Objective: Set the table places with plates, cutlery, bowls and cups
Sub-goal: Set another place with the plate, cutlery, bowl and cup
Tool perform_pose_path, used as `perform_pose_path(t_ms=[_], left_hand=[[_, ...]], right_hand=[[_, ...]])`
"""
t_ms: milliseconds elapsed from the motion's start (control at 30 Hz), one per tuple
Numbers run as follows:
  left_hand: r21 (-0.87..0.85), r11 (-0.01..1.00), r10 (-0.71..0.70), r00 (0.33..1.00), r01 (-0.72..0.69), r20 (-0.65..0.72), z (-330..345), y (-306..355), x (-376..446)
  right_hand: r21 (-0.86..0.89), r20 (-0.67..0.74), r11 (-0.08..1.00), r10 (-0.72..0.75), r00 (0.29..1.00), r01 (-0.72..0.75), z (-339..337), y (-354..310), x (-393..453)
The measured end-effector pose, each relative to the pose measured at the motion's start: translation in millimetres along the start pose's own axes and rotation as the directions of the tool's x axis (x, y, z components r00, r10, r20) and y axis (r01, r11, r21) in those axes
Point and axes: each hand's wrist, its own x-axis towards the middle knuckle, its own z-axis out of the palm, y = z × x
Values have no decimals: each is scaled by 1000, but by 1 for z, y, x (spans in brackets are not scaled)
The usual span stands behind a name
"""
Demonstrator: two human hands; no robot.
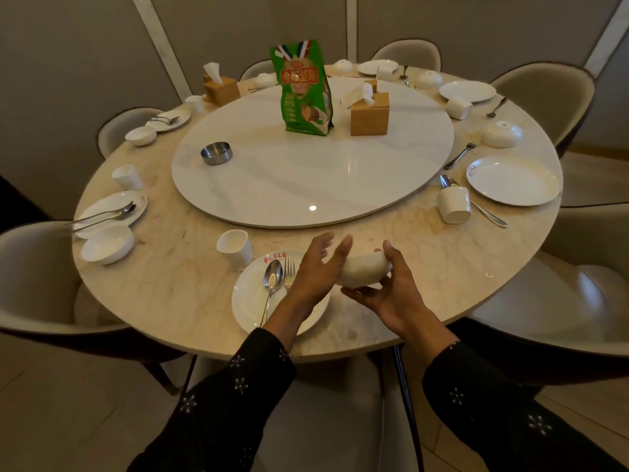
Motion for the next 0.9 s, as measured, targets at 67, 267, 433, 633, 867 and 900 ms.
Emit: perform_pose_path(t_ms=[67, 267, 433, 633, 867, 900], left_hand=[[-58, 982, -185, 973, 179, -141, 0, -4, -1], [-206, 919, -344, 939, 336, -4, -8, -22, -3], [-11, 984, -180, 976, 180, -126, -9, -30, -3], [201, 976, -52, 984, 87, -173, 6, -37, 2], [298, 954, 17, 985, 35, -169, 11, -45, 10], [279, 960, 28, 982, 26, -189, 5, -45, 8]], right_hand=[[-8, 11, 1000, -10, 1000, 11, 2, 1, -3], [-175, -79, 984, -45, 996, 31, -2, 0, -7], [-612, -119, 789, -151, 981, 47, -19, -2, -3], [-830, -141, 557, -267, 953, 34, -35, -9, 6], [-881, -185, 472, -346, 920, 1, -51, -7, 23], [-883, -196, 469, -352, 915, -9, -53, -5, 25]])
